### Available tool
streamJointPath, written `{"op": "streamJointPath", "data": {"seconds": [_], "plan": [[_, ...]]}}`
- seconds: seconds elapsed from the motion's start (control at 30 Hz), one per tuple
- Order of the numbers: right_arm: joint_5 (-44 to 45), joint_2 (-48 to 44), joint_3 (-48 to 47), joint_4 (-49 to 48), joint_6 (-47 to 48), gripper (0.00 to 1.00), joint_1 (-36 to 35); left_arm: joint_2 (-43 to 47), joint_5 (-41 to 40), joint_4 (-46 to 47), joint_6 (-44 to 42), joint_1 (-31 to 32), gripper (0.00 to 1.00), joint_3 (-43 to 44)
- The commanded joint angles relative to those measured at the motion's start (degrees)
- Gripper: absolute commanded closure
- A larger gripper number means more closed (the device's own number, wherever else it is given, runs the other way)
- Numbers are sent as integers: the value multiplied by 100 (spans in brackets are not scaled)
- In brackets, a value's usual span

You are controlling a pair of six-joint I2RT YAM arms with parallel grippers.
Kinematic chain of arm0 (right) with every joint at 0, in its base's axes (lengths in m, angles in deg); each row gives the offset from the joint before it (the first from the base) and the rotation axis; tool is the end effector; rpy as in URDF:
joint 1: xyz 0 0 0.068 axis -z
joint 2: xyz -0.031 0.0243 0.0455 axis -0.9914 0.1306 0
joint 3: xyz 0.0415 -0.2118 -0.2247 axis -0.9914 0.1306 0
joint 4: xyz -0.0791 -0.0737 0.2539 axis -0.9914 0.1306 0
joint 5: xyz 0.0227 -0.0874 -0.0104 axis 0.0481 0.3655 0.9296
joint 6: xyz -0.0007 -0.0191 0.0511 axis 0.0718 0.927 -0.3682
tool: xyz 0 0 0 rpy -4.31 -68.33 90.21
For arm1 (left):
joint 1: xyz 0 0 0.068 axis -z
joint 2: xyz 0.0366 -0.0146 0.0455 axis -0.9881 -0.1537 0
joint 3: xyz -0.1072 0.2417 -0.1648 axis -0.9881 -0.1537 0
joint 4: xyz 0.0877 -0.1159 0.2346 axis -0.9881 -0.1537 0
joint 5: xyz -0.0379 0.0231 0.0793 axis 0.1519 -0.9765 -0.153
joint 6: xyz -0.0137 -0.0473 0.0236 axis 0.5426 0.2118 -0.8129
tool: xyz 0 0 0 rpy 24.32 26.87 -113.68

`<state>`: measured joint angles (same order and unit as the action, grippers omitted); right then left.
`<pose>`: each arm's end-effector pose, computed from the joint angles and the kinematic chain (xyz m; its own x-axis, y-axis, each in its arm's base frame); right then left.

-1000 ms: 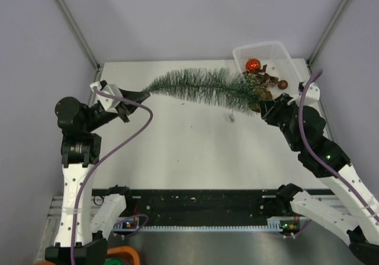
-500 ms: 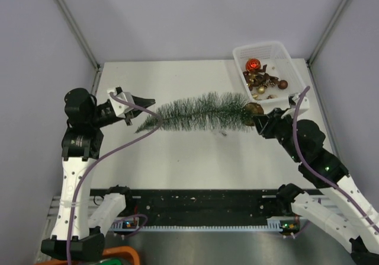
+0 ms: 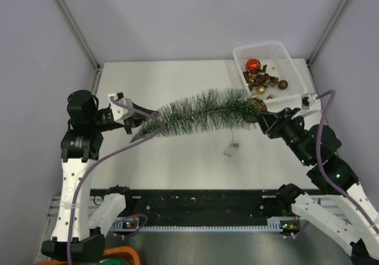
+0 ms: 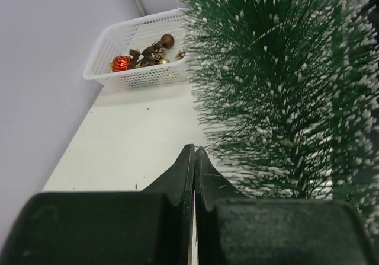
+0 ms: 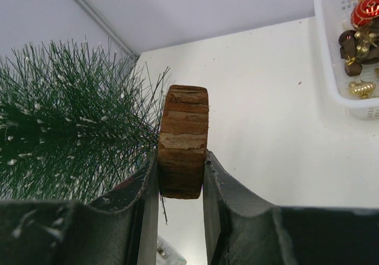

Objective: Decorate the small christmas tree

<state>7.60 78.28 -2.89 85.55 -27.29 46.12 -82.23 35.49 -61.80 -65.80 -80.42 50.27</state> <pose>0.0788 0.0498 0.4080 -0.2508 0.4285 -0.8681 -0.3599 0.7912 0.4945 0.1389 -0.0362 0.4566 0.2750 0.1670 -0.9468 0.9069 0.2820 0.3131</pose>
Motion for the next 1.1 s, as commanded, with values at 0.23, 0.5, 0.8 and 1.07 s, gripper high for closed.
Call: {"op": "streamJointPath", "data": {"seconds": [0.23, 0.5, 0.8, 1.07], "plan": [[975, -115, -654, -165, -467, 100, -53, 333, 868, -693, 59, -29, 100, 412], [1204, 263, -803, -138, -1187, 100, -53, 912, 1089, 621, 1883, -38, 84, -184], [782, 624, -452, -710, -1970, 100, -45, 1660, -368, 4193, 5569, -29, 77, -1539], [1081, 510, -347, -604, -2374, 100, -45, 1608, -1820, 4703, 6782, -38, 75, -1373]]}}
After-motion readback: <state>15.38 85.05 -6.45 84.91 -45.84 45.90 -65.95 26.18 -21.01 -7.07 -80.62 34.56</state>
